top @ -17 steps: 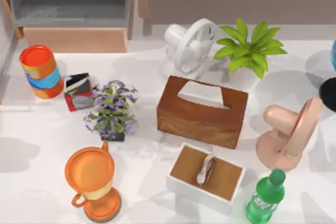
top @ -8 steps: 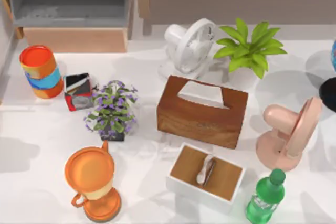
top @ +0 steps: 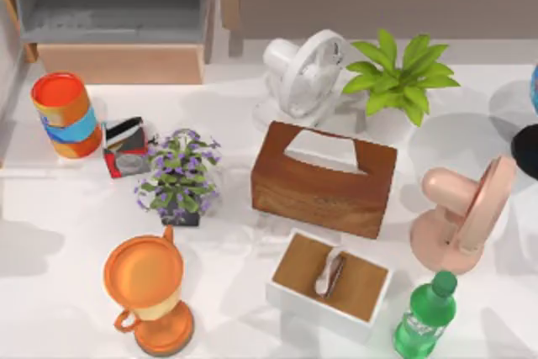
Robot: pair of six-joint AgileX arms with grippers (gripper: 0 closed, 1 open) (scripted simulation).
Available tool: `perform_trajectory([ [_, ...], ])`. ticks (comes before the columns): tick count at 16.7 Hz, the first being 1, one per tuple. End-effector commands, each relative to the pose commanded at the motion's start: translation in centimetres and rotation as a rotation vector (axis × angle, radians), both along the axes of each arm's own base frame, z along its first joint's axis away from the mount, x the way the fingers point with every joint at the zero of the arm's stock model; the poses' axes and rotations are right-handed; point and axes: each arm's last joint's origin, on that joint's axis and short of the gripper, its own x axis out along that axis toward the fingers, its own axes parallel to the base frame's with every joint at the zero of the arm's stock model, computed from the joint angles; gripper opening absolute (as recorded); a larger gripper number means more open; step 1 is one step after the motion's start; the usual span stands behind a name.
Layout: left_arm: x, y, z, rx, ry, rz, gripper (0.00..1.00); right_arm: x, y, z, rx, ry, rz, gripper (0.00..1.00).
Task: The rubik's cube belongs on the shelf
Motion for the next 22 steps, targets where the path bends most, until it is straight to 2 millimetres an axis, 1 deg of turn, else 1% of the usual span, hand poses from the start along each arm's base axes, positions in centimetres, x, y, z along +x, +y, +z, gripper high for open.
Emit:
perform_trajectory([
  [3, -0.6, 0.3, 0.3, 0.011, -0.014, 0.011, 1.0, 0.0, 0.0, 0.0, 0.0, 0.0, 0.0, 1.0],
  [7, -2.0, 0.1, 0.0, 0.0, -0.001, 0.001, 1.0, 0.0, 0.0, 0.0, 0.0, 0.0, 0.0, 1.0],
  [11, -1.9, 0.0, -0.1, -0.001, 0.001, -0.003, 1.0, 0.0, 0.0, 0.0, 0.0, 0.0, 0.0, 1.0],
  [13, -1.8, 0.8, 0.2, -0.008, 0.002, 0.029, 1.0, 0.0, 0.0, 0.0, 0.0, 0.0, 0.0, 1.0],
  [15, -1.6, 2.6, 0.7, -0.028, 0.005, 0.1, 1.0, 0.0, 0.0, 0.0, 0.0, 0.0, 0.0, 1.0],
  [18, -1.0, 6.5, 2.1, -0.094, 0.02, 0.239, 1.0, 0.0, 0.0, 0.0, 0.0, 0.0, 0.0, 1.0],
  [20, -0.2, 9.2, 3.5, -0.164, 0.036, 0.329, 1.0, 0.0, 0.0, 0.0, 0.0, 0.0, 0.0, 1.0],
  [22, 1.1, 11.7, 5.3, -0.25, 0.055, 0.404, 1.0, 0.0, 0.0, 0.0, 0.0, 0.0, 0.0, 1.0],
])
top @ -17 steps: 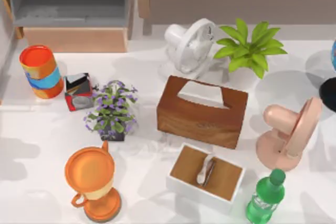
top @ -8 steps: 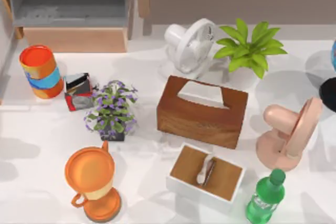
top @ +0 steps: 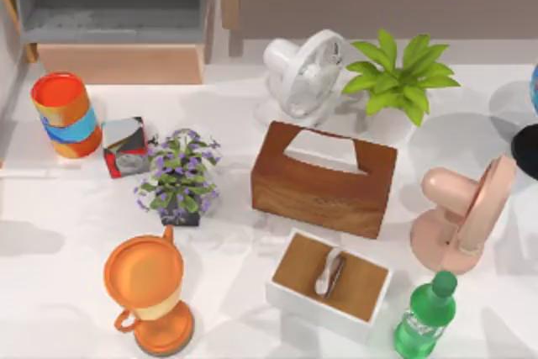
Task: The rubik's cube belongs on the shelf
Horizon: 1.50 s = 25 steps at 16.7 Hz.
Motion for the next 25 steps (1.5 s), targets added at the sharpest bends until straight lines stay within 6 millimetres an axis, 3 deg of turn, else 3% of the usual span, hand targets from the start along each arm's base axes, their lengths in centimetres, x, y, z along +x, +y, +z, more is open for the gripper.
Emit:
perform_trajectory([
  [4, 3.9, 3.2, 4.5, -0.223, 0.031, 0.107, 1.0, 0.0, 0.0, 0.0, 0.0, 0.0, 0.0, 1.0],
  [8, 8.8, 3.2, 8.6, -0.496, 0.11, 0.184, 1.0, 0.0, 0.0, 0.0, 0.0, 0.0, 0.0, 1.0],
  [11, 12.5, 1.2, 10.3, -0.707, 0.221, 0.243, 1.0, 0.0, 0.0, 0.0, 0.0, 0.0, 0.0, 1.0],
  [16, 17.4, -4.6, 10.7, -0.989, 0.474, 0.375, 1.0, 0.0, 0.0, 0.0, 0.0, 0.0, 0.0, 1.0],
  [21, 19.8, -9.9, 9.4, -1.132, 0.715, 0.543, 1.0, 0.0, 0.0, 0.0, 0.0, 0.0, 0.0, 1.0],
  [25, 20.4, -11.6, 7.9, -1.169, 0.824, 0.641, 1.0, 0.0, 0.0, 0.0, 0.0, 0.0, 0.0, 1.0],
])
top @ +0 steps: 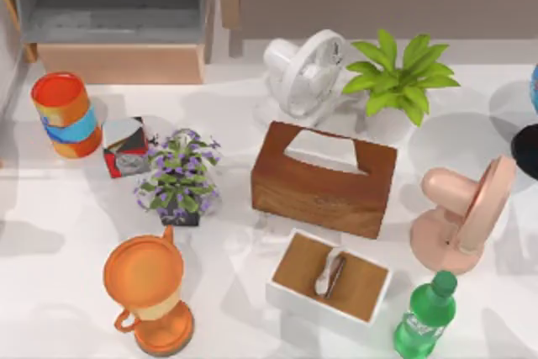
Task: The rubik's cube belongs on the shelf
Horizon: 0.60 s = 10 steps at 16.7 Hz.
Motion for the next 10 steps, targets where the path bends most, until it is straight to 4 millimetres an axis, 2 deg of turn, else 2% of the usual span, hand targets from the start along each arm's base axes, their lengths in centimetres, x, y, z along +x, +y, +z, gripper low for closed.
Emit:
perform_trajectory([
  [7, -0.1, 0.0, -0.1, -0.004, 0.008, 0.007, 1.0, 0.0, 0.0, 0.0, 0.0, 0.0, 0.0, 1.0],
  [10, -0.1, -2.7, 1.5, 0.001, 0.004, 0.007, 1.0, 0.0, 0.0, 0.0, 0.0, 0.0, 0.0, 1.0],
])
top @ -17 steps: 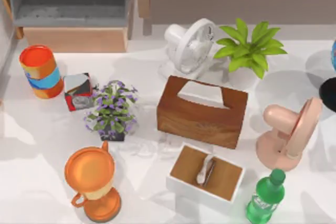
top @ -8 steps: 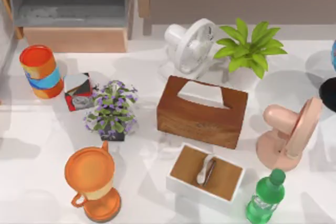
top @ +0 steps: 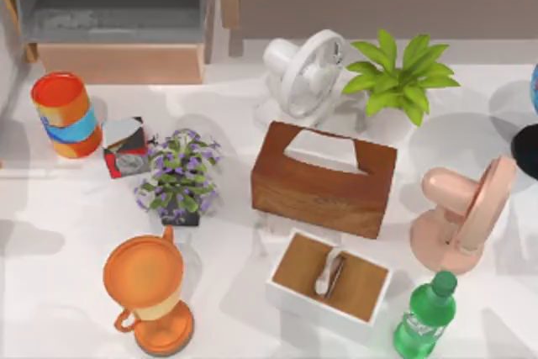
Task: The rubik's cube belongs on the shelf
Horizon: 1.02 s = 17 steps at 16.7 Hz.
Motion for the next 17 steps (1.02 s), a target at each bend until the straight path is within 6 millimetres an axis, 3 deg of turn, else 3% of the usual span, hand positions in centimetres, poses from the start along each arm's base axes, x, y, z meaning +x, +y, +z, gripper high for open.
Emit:
perform_trajectory([
  [3, -0.4, -4.0, 1.5, -0.004, 0.002, -0.001, 1.0, 0.0, 0.0, 0.0, 0.0, 0.0, 0.0, 1.0],
  [6, -1.1, -5.2, 1.7, -0.006, 0.007, -0.003, 1.0, 0.0, 0.0, 0.0, 0.0, 0.0, 0.0, 1.0],
  [8, -1.5, -3.7, 1.4, -0.004, 0.001, -0.001, 1.0, 0.0, 0.0, 0.0, 0.0, 0.0, 0.0, 1.0],
  [10, -1.5, -0.9, 0.3, 0.0, -0.005, 0.004, 1.0, 0.0, 0.0, 0.0, 0.0, 0.0, 0.0, 1.0],
  [13, -0.1, 2.3, -3.7, -0.003, 0.01, 0.001, 1.0, 0.0, 0.0, 0.0, 0.0, 0.0, 0.0, 1.0],
  [15, 1.1, 2.9, -6.3, -0.005, 0.015, -0.002, 1.0, 0.0, 0.0, 0.0, 0.0, 0.0, 0.0, 1.0],
  [17, 2.0, 2.6, -7.4, -0.005, 0.007, -0.003, 1.0, 0.0, 0.0, 0.0, 0.0, 0.0, 0.0, 1.0],
])
